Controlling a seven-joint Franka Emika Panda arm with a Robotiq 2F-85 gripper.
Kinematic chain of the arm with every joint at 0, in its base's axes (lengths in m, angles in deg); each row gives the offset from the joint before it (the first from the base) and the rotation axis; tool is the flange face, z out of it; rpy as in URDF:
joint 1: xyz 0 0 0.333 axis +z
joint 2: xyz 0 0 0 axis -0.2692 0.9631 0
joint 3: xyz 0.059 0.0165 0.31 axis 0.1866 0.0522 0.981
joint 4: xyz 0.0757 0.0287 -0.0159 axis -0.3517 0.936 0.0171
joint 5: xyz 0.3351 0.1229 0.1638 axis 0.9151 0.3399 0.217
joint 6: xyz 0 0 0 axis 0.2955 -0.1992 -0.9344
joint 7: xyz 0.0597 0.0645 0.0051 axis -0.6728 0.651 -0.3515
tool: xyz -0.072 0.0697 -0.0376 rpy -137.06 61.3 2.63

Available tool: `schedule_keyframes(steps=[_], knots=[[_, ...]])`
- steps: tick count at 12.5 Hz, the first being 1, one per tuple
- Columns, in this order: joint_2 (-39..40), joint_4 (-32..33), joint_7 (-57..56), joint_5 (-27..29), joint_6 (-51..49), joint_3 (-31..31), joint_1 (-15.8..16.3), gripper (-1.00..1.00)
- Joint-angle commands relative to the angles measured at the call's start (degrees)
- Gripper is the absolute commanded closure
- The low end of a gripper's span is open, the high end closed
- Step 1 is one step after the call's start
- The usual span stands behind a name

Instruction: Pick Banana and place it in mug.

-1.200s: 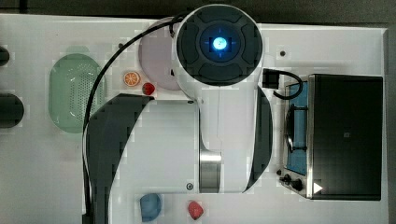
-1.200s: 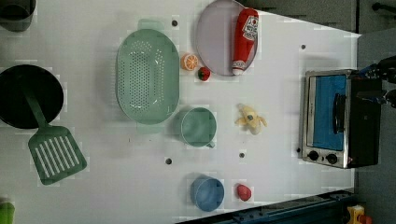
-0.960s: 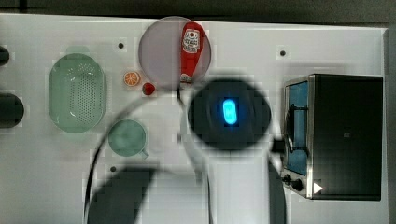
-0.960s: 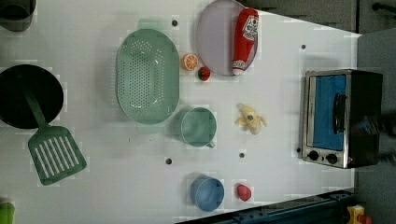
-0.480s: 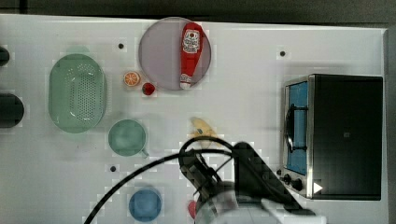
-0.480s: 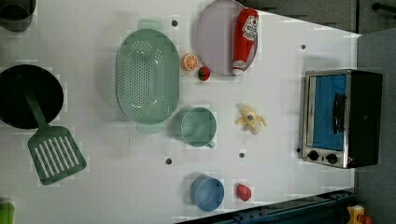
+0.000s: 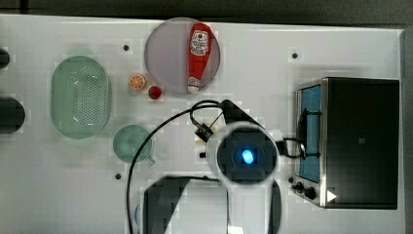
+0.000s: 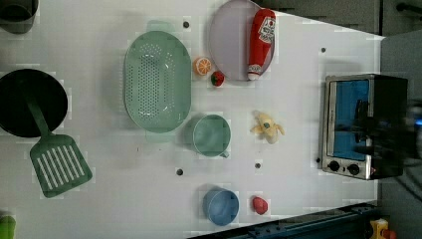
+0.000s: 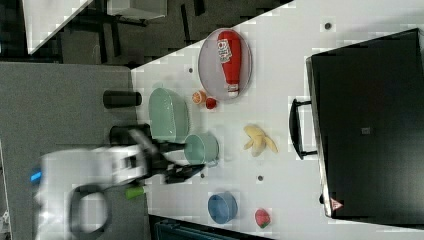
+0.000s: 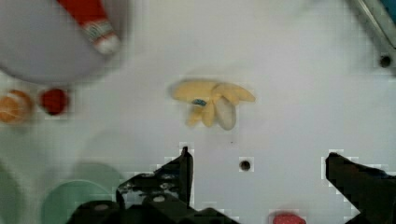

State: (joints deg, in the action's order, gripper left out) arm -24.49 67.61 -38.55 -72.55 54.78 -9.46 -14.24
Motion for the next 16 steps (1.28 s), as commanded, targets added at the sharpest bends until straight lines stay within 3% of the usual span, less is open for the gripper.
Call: schedule_keyframes(steps=[1, 8, 15, 16], knots=[[4.3, 3.66, -11.88, 0.01, 8.3, 0.0, 0.18, -1.0], [24.55, 4.46, -34.61, 0.01, 24.98, 0.03, 0.17, -1.0], [35.43, 4.37, -34.76, 0.02, 38.07, 0.53, 0.2, -1.0], [35.46, 4.39, -34.79, 0.02, 38.02, 0.55, 0.19, -0.67]])
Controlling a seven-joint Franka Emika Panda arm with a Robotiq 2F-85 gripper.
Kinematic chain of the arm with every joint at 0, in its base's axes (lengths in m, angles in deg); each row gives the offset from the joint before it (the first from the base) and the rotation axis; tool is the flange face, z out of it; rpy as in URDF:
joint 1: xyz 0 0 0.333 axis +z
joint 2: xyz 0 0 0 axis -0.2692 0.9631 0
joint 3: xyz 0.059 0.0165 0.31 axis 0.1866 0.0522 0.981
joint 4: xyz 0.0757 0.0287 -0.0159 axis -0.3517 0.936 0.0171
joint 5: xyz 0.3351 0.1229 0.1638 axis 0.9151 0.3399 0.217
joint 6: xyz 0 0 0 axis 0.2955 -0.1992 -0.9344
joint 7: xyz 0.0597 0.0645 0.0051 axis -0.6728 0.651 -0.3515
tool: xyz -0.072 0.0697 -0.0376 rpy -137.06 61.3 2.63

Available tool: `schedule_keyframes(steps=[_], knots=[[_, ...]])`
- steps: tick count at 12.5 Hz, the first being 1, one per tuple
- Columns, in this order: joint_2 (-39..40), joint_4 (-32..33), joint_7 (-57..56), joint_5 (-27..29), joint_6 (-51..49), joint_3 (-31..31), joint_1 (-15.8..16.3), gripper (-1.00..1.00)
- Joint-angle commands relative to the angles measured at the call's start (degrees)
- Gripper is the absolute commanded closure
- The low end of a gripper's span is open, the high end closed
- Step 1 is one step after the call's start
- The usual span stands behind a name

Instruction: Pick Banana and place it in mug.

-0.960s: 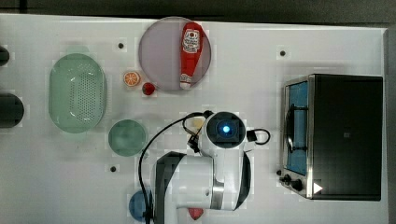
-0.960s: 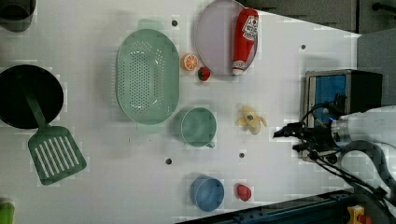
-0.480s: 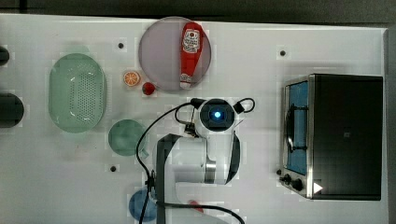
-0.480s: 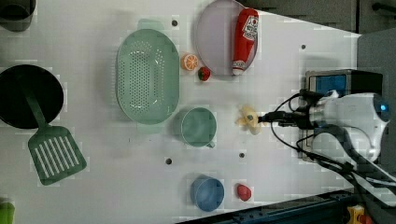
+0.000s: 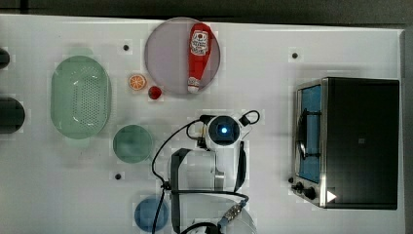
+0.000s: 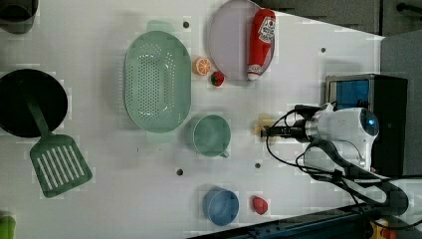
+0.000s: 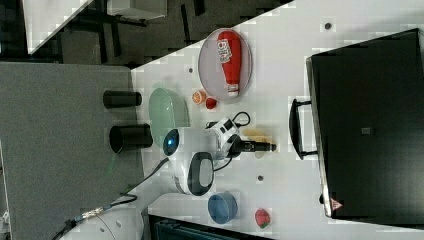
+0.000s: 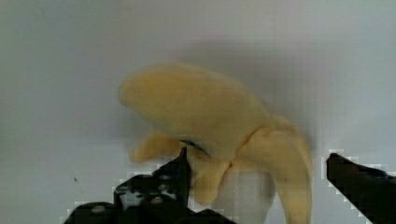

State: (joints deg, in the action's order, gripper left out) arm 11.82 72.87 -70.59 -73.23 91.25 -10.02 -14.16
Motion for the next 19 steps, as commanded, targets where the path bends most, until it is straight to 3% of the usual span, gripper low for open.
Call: schedule_keyframes(steps=[1, 4, 6, 8, 13, 16, 19], knots=[[-1.12, -1.19, -2.75, 0.7, 2.03, 1.16, 0.12, -0.4], [-1.47, -1.14, -2.73, 0.7, 2.01, 1.09, 0.1, 0.43], [-3.05, -1.33, -2.54, 0.72, 1.96, 0.76, 0.09, 0.46], [-10.7, -1.4, -2.37, 0.71, -1.6, 0.29, 0.0, 0.46], [-31.98, -6.84, -2.31, 0.69, -28.82, 0.18, 0.13, 0.46], [-36.84, -11.52, 2.29, 0.71, -42.94, 2.88, 0.4, 0.46], [-38.31, -12.54, 11.21, 0.76, -45.32, 9.79, 1.83, 0.46]])
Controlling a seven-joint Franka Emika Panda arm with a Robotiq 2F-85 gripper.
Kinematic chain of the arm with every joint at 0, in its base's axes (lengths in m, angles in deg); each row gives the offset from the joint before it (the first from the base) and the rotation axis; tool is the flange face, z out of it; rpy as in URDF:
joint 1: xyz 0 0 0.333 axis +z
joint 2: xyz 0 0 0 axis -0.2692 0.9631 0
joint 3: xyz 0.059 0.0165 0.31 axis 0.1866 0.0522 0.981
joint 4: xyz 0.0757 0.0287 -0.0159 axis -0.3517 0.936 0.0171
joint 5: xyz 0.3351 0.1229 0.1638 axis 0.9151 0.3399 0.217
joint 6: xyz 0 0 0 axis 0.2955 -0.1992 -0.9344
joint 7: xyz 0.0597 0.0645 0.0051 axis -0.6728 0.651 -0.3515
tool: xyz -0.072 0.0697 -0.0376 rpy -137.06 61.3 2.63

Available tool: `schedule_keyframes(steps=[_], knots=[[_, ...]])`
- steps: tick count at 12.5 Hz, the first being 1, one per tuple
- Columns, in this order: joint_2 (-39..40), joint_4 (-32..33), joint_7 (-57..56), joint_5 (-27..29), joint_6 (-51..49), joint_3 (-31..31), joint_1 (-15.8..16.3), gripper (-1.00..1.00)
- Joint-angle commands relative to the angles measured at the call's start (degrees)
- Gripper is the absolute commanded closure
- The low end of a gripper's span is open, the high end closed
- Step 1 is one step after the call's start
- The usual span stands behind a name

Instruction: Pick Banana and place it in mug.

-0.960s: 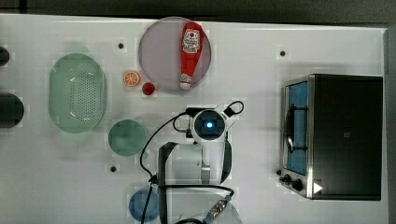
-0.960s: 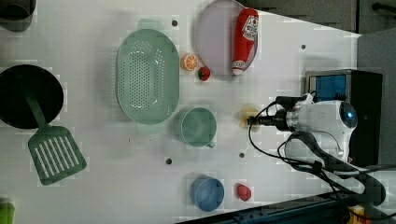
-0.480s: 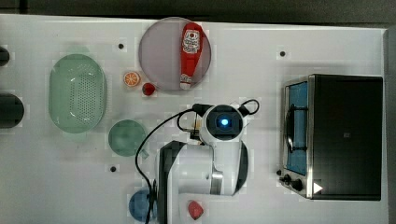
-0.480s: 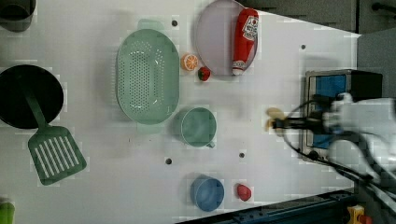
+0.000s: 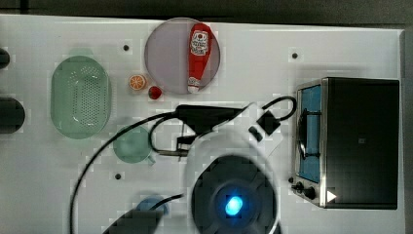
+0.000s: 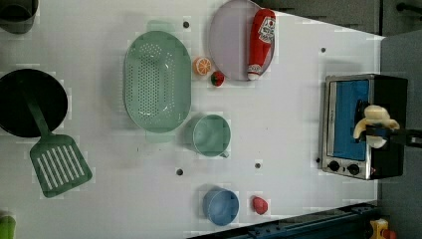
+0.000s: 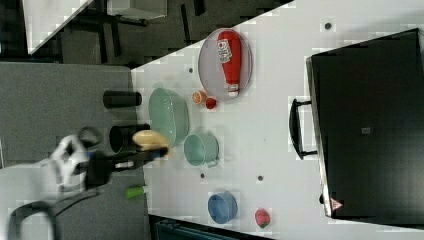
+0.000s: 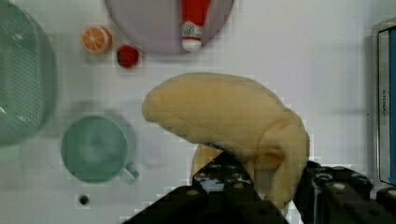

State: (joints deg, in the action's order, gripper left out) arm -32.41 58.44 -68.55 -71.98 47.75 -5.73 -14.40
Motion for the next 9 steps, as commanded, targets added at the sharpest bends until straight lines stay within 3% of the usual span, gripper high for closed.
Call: schedule_keyframes(steps=[1, 5, 9], knots=[[5.99, 1.95, 11.88, -0.39, -1.8, 8.03, 2.51, 0.46], [6.09, 4.48, 30.71, 8.31, -0.32, 18.17, 3.48, 0.46], [7.97, 11.04, 42.3, 9.07, 12.91, 23.96, 3.49, 0.46]])
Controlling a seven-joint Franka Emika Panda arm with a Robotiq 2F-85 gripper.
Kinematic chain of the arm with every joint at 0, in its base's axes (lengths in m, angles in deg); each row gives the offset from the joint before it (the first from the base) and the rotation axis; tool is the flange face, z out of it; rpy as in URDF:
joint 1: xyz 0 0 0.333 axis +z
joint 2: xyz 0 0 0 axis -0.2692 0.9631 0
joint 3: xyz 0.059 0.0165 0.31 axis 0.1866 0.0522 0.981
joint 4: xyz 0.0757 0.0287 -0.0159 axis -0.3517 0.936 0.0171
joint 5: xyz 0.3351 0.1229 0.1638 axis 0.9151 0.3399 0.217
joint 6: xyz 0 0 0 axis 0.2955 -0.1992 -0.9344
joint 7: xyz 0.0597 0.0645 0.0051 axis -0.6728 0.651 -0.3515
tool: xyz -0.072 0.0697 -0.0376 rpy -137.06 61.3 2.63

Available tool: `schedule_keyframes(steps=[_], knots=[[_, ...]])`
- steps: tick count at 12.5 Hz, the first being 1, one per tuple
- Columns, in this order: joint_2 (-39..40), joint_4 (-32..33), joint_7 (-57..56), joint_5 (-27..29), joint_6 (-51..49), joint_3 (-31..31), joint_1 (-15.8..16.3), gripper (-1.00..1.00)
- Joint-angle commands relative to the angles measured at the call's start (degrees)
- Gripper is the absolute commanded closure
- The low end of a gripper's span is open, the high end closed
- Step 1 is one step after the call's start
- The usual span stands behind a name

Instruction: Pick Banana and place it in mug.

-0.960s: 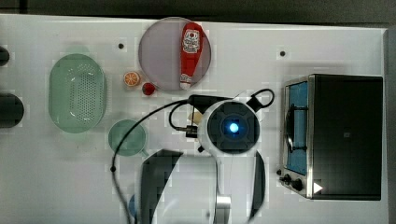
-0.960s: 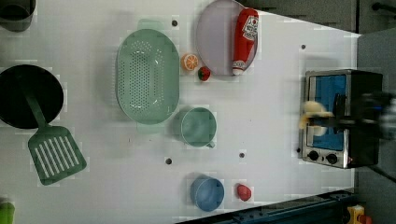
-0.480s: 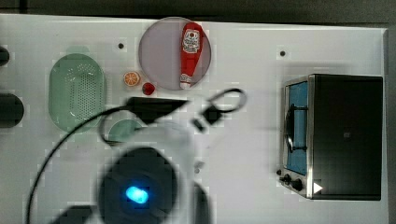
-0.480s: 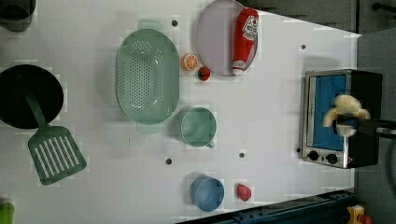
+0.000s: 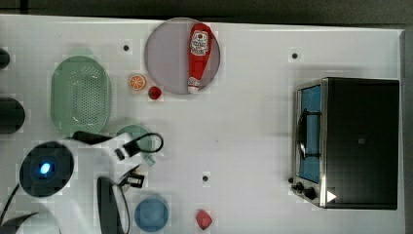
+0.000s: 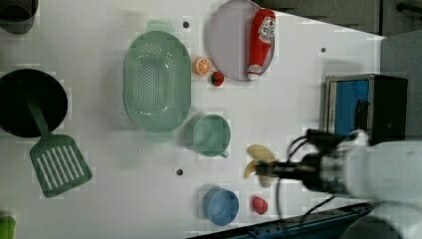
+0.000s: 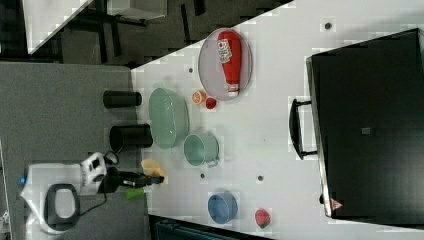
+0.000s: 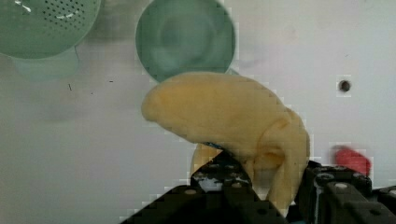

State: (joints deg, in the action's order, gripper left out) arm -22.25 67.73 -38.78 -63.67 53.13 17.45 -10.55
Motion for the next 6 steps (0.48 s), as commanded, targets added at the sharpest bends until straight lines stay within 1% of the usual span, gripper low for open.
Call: schedule_keyframes(steps=[1, 2, 3, 6], knots=[[-0.38, 2.68, 14.93, 0.76, 10.36, 0.77, -0.38, 0.46], [1.99, 2.83, 15.89, 0.76, 12.15, 0.75, -0.38, 0.46], [6.09, 2.5, 15.9, 0.73, 14.74, 0.96, -0.37, 0.46], [12.68, 2.14, 16.0, 0.31, 22.47, 1.05, -0.35, 0.46]])
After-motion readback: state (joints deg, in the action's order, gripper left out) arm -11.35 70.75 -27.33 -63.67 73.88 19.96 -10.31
